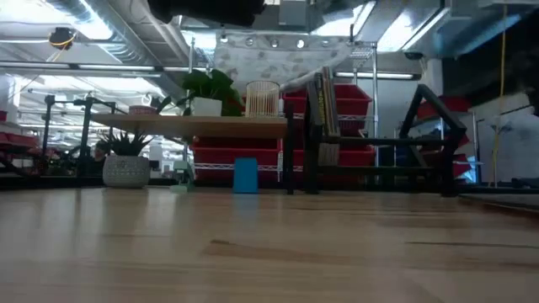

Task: Stock shelves
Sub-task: Put the brown book on the bookshelf

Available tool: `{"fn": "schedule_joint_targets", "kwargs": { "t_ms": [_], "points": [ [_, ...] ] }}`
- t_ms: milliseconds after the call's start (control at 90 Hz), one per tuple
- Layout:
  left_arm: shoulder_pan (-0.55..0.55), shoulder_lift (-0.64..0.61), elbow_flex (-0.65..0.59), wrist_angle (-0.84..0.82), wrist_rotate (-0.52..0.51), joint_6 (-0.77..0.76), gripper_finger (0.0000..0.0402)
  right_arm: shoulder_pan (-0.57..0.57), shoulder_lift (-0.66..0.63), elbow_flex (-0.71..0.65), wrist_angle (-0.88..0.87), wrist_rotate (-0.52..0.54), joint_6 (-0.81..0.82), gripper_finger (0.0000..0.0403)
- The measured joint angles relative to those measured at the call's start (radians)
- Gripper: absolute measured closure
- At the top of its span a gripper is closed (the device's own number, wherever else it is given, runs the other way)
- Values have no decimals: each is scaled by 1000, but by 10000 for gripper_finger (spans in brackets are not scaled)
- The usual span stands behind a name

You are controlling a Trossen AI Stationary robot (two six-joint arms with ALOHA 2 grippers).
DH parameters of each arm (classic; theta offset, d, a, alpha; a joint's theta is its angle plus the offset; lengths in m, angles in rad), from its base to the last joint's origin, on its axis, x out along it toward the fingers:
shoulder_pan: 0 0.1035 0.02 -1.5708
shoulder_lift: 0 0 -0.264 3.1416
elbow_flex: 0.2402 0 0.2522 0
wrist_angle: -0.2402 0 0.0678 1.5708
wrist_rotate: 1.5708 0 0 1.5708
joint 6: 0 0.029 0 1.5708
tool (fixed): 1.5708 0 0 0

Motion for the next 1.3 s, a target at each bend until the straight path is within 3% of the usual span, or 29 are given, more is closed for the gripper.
{"fn": "schedule_joint_targets", "kwargs": {
  "t_ms": [122,244,344,467,567,756,967,1100,1300],
  "points": [
    [4,0,0,6,0,-4,249,-54,8,0,120,110,-177,135],
    [3,0,0,12,0,-14,249,-120,20,-4,347,160,-511,135],
    [3,0,0,19,0,-15,249,-185,61,-2,609,139,-873,135],
    [4,0,0,17,0,-18,249,-261,141,0,895,34,-1381,135],
    [8,0,0,17,0,-18,249,-295,165,52,916,1,-1629,135],
    [23,0,-1,15,21,-36,249,-297,151,247,779,36,-1630,135],
    [130,0,-43,24,251,-33,249,-200,278,328,921,-104,-1521,135],
    [225,22,-49,39,342,-19,249,-146,403,328,1018,-130,-1419,135],
    [279,103,-48,160,511,-22,249,-100,438,339,898,-93,-1276,135]
  ]
}}
